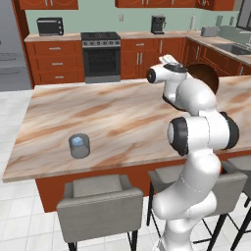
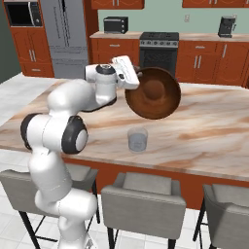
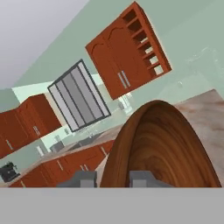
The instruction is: There are four ice cubes in the ice bowl. Place two ice cubes in each glass of water.
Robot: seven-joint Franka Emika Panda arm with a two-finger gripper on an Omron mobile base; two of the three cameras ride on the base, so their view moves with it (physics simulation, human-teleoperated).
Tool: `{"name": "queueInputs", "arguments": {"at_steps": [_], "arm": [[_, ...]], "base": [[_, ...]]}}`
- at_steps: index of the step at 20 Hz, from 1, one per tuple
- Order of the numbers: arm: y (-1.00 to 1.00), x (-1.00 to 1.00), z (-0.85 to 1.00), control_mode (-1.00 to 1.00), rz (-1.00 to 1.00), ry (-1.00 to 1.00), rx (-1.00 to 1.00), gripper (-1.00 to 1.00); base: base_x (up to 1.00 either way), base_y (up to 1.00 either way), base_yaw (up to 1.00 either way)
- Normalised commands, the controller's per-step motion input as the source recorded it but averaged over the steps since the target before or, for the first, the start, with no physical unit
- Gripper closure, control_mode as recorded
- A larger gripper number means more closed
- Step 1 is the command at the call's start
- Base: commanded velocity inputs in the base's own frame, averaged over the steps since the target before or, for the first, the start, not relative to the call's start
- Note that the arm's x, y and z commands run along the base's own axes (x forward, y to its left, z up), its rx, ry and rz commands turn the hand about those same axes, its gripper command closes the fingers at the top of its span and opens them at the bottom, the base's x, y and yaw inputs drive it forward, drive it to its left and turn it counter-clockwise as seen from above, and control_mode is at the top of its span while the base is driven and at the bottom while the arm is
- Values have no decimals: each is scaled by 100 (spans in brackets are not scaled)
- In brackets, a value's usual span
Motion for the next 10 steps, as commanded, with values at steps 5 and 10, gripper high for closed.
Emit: {"name": "queueInputs", "arguments": {"at_steps": [5,10], "arm": [[7,-66,-49,-100,43,1,-4,100],[7,-74,-30,-100,68,14,-17,100]], "base": [[0,0,0],[0,0,0]]}}
